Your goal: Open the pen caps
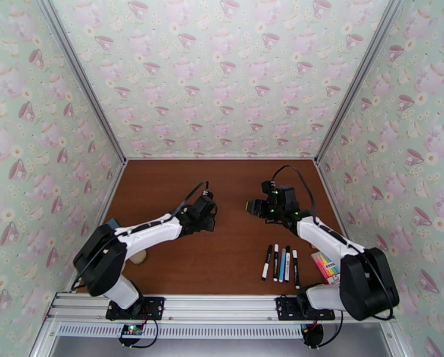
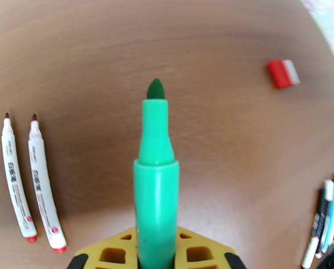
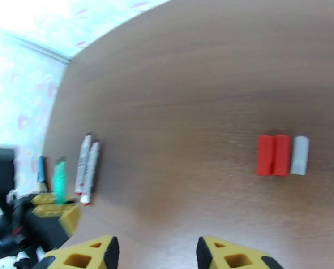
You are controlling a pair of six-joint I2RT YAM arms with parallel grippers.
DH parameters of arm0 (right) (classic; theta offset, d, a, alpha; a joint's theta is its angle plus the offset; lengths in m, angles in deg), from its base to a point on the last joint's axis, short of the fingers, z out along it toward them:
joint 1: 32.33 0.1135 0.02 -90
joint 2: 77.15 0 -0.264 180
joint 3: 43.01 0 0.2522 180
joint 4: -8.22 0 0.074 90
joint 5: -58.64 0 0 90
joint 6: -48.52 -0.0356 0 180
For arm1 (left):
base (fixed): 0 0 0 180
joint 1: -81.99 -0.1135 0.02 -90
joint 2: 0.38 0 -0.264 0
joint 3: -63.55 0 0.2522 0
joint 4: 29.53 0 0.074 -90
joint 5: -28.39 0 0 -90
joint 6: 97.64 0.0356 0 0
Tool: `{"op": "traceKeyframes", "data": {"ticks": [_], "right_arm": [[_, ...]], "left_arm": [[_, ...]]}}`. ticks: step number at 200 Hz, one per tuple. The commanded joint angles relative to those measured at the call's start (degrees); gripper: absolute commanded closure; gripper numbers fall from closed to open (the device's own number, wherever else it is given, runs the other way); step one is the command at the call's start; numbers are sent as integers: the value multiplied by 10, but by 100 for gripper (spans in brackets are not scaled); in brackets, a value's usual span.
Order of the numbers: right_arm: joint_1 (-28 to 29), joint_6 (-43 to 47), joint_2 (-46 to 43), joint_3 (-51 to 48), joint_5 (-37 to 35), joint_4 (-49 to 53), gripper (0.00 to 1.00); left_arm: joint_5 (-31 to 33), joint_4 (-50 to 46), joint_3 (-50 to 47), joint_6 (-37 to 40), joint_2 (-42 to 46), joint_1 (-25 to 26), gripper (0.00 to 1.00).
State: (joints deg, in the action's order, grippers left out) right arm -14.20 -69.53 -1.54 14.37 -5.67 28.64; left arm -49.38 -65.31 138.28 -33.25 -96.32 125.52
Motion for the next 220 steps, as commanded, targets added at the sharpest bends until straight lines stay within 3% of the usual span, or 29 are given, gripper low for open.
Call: {"op": "traceKeyframes", "data": {"ticks": [1,28,80,177,220], "right_arm": [[24,-21,-26,-21,12,-23,41],[49,-25,-40,-36,11,-27,33],[52,-33,-41,-41,9,-27,0],[52,-30,-50,-33,-4,6,0],[52,-32,-51,-28,-6,8,0]], "left_arm": [[59,-43,33,-13,-32,-3,97],[91,-59,48,-15,-61,-6,97],[97,-57,48,-11,-92,-21,96],[122,-77,68,-16,-138,-27,90],[143,-98,80,-17,-149,-27,80]]}}
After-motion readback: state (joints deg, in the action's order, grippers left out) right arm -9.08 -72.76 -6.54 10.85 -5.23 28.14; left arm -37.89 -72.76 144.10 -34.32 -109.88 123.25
